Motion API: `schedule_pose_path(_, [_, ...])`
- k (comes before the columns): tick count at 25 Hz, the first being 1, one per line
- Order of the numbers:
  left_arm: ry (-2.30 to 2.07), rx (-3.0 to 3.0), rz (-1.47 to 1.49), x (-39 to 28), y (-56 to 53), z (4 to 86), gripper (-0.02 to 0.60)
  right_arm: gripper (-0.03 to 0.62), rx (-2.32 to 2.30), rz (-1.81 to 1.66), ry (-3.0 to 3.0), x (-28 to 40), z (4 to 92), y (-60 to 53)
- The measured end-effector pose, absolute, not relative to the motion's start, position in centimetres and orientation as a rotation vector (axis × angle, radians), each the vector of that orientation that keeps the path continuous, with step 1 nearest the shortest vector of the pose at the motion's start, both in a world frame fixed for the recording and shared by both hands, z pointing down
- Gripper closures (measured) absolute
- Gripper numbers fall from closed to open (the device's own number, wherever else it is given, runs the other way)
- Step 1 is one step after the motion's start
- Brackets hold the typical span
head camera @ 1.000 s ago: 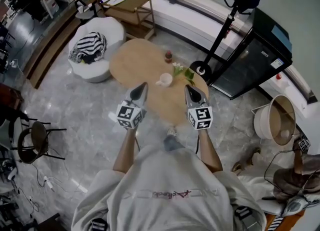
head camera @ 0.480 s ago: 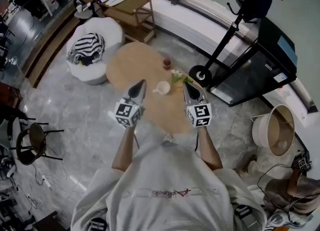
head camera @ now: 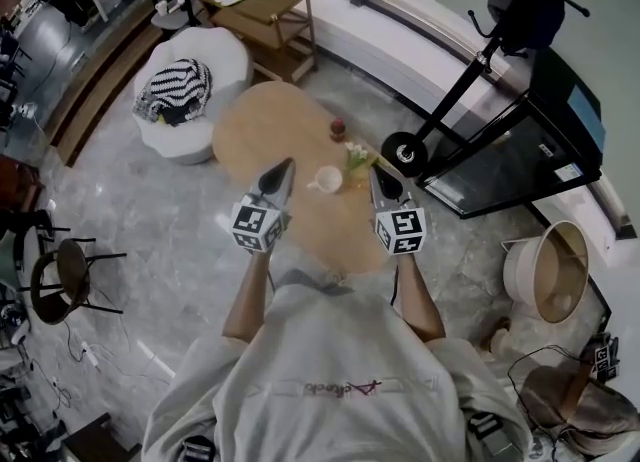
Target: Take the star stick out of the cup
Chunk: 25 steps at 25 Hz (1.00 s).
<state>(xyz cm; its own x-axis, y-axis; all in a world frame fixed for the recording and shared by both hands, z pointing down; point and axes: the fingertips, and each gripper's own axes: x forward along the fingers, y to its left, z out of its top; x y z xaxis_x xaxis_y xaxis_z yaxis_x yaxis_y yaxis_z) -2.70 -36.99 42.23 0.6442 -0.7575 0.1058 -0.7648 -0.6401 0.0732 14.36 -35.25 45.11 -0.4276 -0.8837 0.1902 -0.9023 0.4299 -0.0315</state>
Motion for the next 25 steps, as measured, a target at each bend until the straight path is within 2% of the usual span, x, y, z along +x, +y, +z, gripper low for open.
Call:
schedule_pose_path(17, [-1.147,2.727,0.134,-5.7,-40.2,45.6,0.583,0.589,1.643,0.263,-2.497,10.3,46.3,-40.2])
schedule_pose_path(25, [-1.153,2.702,0.178,-5.9,-39.7,47.5,0.583,0.589,1.636,0.313,-2.490,10.9,48.6,-39.6])
